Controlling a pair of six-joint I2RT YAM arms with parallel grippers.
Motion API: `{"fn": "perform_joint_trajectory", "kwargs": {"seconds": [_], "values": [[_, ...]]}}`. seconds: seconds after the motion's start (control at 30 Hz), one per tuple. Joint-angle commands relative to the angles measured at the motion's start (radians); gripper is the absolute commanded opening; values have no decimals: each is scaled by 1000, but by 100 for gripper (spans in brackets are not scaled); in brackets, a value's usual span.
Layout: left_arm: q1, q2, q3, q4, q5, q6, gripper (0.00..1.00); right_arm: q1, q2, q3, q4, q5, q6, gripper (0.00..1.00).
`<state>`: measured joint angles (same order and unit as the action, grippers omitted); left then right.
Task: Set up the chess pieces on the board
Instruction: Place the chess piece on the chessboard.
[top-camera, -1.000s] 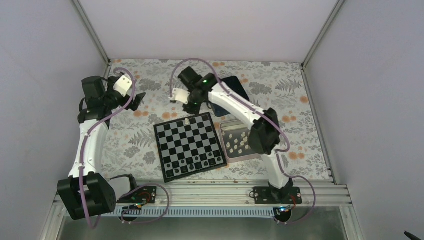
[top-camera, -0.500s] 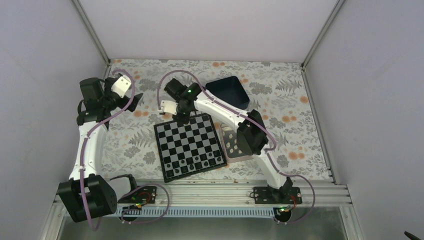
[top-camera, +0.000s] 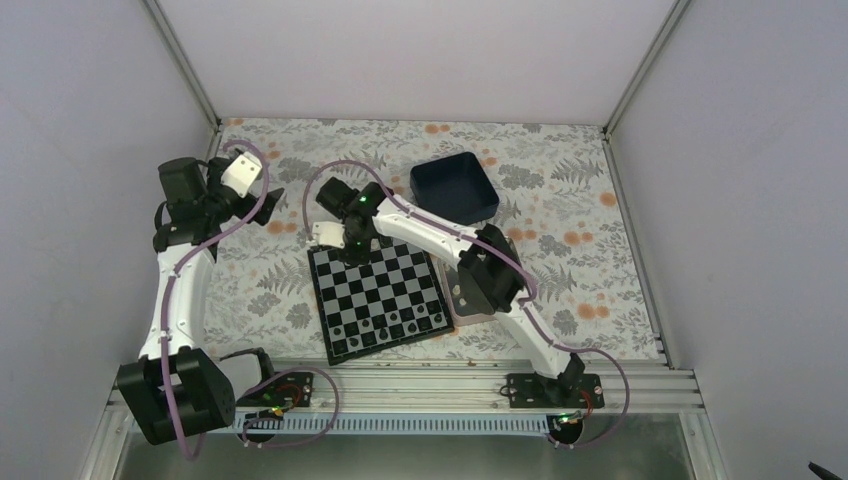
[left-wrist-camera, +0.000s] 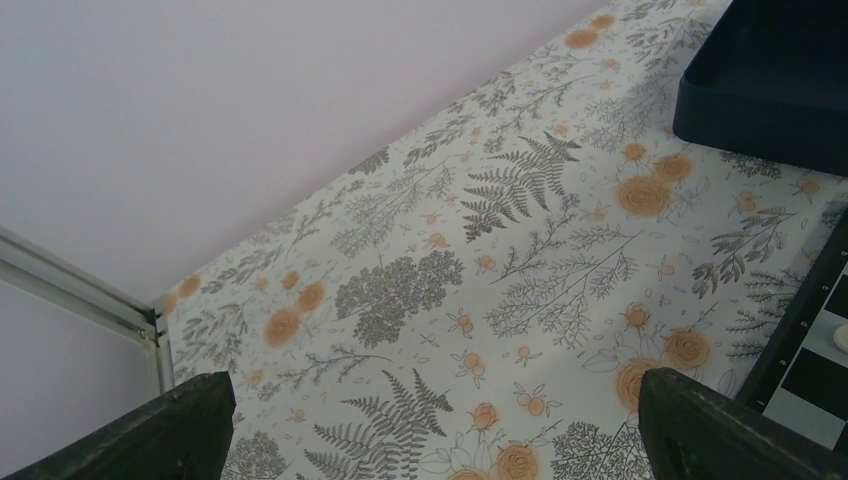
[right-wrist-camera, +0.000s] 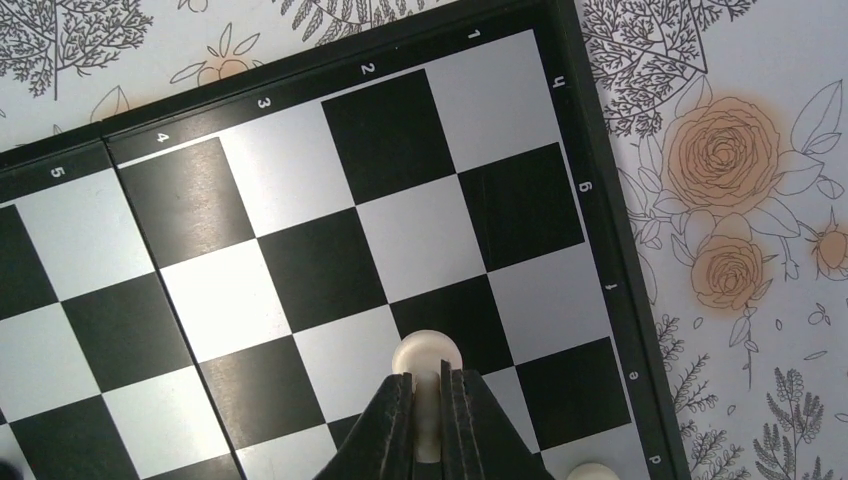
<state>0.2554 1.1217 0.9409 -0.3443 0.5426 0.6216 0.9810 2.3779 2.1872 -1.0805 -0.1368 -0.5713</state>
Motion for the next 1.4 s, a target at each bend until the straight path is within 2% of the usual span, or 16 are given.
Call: {"fn": "perform_joint_trajectory", "kwargs": {"seconds": [0.0, 0.33, 1.37], "values": [[10, -8, -22, 19, 17, 18, 100, 20, 24, 22, 10, -15, -5, 6], [19, -11, -38, 27, 25, 17, 100, 49, 69, 60, 54, -2, 7, 6], [53, -21, -71, 30, 46, 25, 100, 26, 110, 77, 182, 96, 15, 6]]}}
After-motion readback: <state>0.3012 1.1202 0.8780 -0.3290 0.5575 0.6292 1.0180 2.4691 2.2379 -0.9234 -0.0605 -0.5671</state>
